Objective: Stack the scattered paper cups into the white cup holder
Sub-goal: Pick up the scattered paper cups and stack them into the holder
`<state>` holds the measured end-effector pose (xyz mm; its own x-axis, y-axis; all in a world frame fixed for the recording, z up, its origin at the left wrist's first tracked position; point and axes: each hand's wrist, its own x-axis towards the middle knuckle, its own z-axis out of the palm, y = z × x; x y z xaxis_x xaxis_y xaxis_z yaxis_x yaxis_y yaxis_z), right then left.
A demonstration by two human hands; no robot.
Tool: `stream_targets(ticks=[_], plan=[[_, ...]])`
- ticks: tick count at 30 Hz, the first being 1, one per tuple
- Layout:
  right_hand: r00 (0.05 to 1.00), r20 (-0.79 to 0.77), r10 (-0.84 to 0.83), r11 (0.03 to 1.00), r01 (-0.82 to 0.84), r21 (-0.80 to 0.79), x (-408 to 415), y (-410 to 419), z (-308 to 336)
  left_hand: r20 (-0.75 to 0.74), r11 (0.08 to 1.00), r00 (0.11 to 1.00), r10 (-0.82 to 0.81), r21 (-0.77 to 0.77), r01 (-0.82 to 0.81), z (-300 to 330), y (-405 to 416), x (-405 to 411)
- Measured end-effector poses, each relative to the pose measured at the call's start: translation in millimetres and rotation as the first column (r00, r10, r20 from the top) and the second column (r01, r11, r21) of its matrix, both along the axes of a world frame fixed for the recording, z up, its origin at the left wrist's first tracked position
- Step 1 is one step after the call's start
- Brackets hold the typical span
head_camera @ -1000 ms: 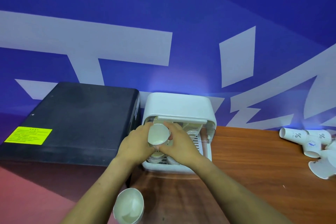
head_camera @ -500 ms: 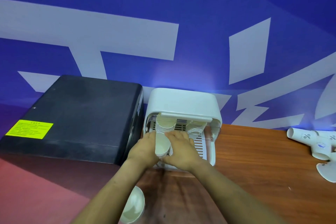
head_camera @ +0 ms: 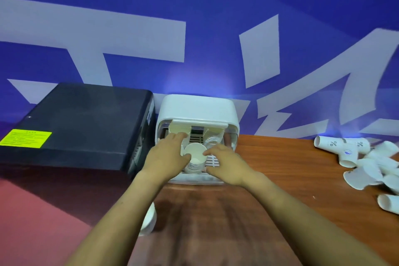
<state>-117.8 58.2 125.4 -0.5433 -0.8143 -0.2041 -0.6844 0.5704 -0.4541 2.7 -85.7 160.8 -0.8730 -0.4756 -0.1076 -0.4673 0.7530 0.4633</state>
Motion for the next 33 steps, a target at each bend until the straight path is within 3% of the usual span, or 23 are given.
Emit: stream_targets(ticks=[10, 20, 27, 33], plan=[[0.997, 0.065, -0.049, 0.997, 0.053, -0.055, -32.2, 154.2, 14.9, -0.019, 0.999, 0.999, -0.049, -0.021, 0.048, 3.8, 143.4, -36.4], [0.974, 0.163, -0.159, 0.98, 0.176, -0.096, -87.0, 340.6, 8.8, 0.082, 0.995, 0.992, -0.096, -0.016, 0.097, -6.4, 319.8, -89.4], [0.954, 0.182, -0.238, 0.959, 0.261, -0.115, -114.1, 395.2, 15.8, 0.089, 0.99, 0.987, -0.135, -0.036, 0.139, -4.2, 359.0, -126.5], [0.929, 0.183, -0.323, 0.94, 0.337, -0.049, -141.8, 434.3, 12.6, 0.104, 0.98, 0.975, -0.197, 0.053, 0.193, -17.2, 388.2, -164.6]])
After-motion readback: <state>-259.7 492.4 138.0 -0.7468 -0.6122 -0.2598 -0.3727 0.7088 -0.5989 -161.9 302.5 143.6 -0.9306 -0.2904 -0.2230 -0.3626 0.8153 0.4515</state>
